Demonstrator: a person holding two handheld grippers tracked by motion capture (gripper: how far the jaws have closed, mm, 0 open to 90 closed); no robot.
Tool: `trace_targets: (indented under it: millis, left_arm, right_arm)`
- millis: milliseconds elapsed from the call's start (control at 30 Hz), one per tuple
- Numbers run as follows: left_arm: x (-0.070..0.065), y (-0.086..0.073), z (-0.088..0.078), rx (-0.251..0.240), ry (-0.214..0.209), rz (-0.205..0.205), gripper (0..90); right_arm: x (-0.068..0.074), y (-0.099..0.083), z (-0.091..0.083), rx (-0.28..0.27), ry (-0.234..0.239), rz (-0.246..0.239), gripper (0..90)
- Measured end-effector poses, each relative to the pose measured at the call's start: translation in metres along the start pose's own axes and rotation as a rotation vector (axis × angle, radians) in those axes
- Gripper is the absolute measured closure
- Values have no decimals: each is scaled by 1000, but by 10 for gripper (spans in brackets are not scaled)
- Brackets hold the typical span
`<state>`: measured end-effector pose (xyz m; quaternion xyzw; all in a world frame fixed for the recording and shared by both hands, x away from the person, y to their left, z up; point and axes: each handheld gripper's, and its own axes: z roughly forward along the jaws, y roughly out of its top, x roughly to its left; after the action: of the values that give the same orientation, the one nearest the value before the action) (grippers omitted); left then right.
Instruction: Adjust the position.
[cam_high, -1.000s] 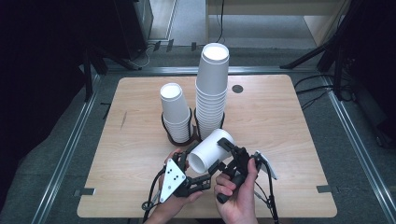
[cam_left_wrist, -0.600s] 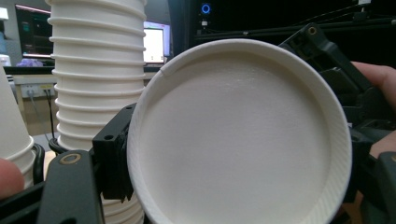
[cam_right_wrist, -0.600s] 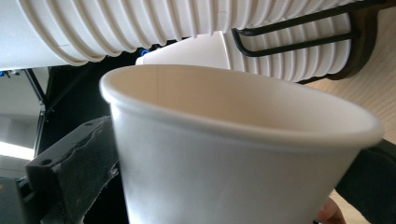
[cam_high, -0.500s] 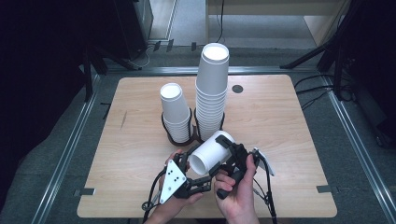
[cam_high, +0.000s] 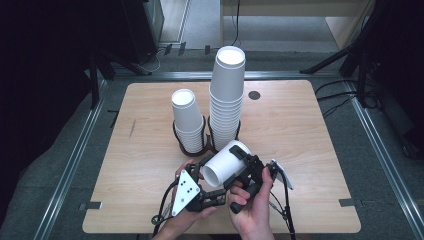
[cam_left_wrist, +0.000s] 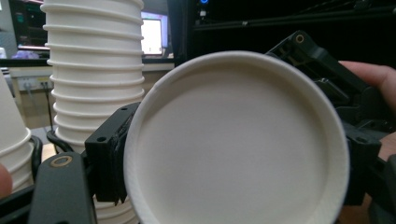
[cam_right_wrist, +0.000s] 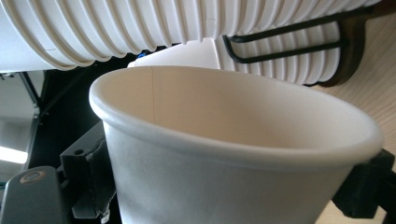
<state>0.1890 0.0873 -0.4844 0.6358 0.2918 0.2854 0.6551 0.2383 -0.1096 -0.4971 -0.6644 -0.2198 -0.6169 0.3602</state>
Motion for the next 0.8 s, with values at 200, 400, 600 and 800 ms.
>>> trace_targets:
  millis: [200,400,600,800]
  left_arm:
    - [6,8,-3,57,13,-33,89]
    - [10,10,-4,90,13,-55,71]
    - [13,10,-6,93,5,-58,71]
    - [14,11,-8,99,-10,-65,71]
  right_arm:
    - [2,-1,-2,-41,-3,-43,130]
    - [5,3,-4,-103,-31,-124,132]
    - [7,8,-9,-165,-49,-222,132]
    - [14,9,-10,-217,-70,-336,132]
